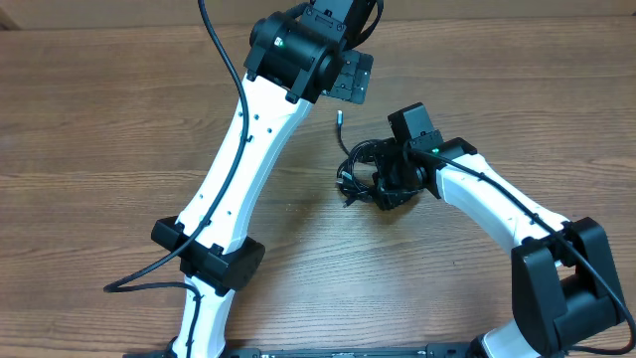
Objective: Untangle cables
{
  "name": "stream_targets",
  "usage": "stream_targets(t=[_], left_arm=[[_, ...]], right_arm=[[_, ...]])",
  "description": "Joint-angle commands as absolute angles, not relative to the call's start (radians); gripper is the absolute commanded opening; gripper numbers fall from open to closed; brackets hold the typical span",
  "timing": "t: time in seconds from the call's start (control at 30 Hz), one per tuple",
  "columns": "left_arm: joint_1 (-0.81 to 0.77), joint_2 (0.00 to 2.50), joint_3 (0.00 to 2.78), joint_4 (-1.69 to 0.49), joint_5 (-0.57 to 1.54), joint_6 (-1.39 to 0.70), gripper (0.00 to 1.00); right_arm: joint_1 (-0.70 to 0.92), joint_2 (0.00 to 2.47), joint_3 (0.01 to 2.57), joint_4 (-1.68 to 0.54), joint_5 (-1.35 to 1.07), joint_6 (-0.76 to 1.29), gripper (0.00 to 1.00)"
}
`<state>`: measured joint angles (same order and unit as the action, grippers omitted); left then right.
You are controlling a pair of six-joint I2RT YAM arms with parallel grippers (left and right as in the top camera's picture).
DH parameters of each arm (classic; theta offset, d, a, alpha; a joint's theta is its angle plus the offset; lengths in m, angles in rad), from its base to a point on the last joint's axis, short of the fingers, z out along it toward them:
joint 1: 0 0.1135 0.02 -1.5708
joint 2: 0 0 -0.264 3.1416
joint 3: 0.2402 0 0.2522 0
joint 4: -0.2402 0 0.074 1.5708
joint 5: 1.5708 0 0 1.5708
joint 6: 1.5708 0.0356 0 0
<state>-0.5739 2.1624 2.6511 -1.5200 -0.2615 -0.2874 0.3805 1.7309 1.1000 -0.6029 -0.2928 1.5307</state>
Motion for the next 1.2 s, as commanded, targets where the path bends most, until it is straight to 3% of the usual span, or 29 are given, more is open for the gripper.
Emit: stream_targets(t=[0.0,0.2,0.57,0.8,0.9,1.17], left_arm=[[-0.570,2.131,2.673,-1.526,-0.234,-0.276,1.00],[-0.570,2.131,2.673,-1.548,-0.235,-0.276,1.00],[-0.570,2.131,2.673,-1.564,-0.235,-0.276,1.00],[-0.570,2.131,2.673,-1.571,-0.235,-0.268,1.00],[-0.570,2.131,2.673,-1.575,-0.235,-0.265,0.99],[-0.570,2.131,2.673,-1.574,-0.235,-0.265,1.00]], right_arm=[[0.381,1.730,1.123,-0.637,-0.278,1.545,0.79],[0.380,1.730,1.123,-0.717,-0.199,1.545,0.78],[0.381,1.731,1.123,-0.690,-0.096,1.545,0.63],[0.377,1.730,1.123,-0.520,-0.244,1.549,0.62],[0.377,1.730,1.126,-0.478,-0.317,1.575,0.64],[0.377,1.730,1.128,-0.343,-0.496,1.637,0.81]])
